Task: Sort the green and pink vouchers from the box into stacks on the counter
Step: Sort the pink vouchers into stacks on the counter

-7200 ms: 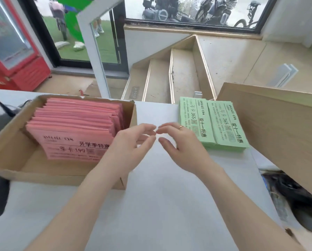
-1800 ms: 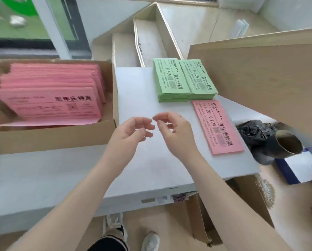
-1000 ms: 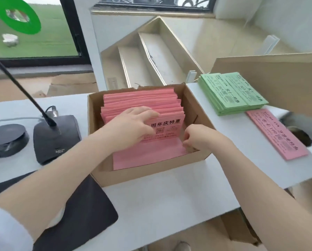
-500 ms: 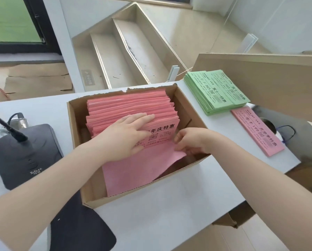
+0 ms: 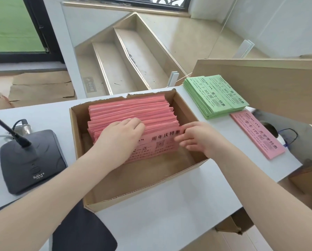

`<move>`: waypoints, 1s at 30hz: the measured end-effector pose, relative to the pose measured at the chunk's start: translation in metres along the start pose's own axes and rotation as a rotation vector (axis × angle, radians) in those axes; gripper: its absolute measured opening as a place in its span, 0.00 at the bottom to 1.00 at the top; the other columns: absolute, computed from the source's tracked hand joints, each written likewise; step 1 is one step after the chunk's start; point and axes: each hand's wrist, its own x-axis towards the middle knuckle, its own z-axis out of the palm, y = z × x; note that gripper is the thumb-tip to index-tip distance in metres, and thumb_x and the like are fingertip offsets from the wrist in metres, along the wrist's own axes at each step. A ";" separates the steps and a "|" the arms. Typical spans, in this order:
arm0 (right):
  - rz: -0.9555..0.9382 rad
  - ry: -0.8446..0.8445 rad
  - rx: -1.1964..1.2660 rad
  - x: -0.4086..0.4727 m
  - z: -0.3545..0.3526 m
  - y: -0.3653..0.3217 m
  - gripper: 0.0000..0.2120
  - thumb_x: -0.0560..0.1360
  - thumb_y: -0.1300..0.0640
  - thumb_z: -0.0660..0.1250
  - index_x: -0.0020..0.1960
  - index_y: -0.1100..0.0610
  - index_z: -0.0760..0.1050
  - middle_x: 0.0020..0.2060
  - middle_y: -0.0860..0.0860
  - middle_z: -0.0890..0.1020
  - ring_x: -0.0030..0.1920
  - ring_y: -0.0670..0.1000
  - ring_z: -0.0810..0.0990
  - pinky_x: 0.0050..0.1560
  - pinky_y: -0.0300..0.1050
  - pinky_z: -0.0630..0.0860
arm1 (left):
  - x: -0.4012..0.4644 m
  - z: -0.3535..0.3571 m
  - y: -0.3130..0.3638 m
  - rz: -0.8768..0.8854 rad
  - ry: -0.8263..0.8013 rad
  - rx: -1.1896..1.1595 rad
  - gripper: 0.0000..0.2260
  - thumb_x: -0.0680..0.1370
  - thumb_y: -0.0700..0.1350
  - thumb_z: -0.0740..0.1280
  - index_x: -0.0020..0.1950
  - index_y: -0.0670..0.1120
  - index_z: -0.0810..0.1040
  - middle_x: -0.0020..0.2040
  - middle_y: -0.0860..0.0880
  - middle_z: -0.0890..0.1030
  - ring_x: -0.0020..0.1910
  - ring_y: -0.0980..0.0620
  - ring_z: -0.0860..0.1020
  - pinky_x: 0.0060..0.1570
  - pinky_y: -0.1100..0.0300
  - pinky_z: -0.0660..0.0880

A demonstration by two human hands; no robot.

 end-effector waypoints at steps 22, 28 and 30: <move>-1.054 0.196 -1.277 0.018 0.008 0.015 0.08 0.69 0.56 0.70 0.48 0.54 0.78 0.46 0.50 0.80 0.49 0.56 0.74 0.47 0.46 0.64 | -0.014 -0.009 0.006 -0.172 0.008 0.136 0.20 0.51 0.37 0.82 0.35 0.42 0.74 0.28 0.46 0.74 0.25 0.44 0.74 0.24 0.61 0.64; -0.658 -0.040 -0.743 0.015 0.001 0.013 0.03 0.71 0.60 0.70 0.43 0.53 0.79 0.39 0.49 0.82 0.43 0.50 0.79 0.44 0.43 0.75 | -0.026 -0.010 0.001 -0.235 -0.068 0.080 0.12 0.77 0.51 0.64 0.57 0.47 0.73 0.52 0.49 0.74 0.52 0.47 0.72 0.50 0.56 0.66; -0.564 -0.091 -0.467 0.011 -0.003 0.010 0.03 0.70 0.62 0.71 0.42 0.56 0.79 0.39 0.50 0.83 0.41 0.49 0.81 0.43 0.43 0.78 | -0.029 -0.016 -0.003 -0.285 -0.047 -0.121 0.10 0.76 0.53 0.65 0.52 0.48 0.76 0.49 0.52 0.73 0.48 0.51 0.70 0.50 0.57 0.68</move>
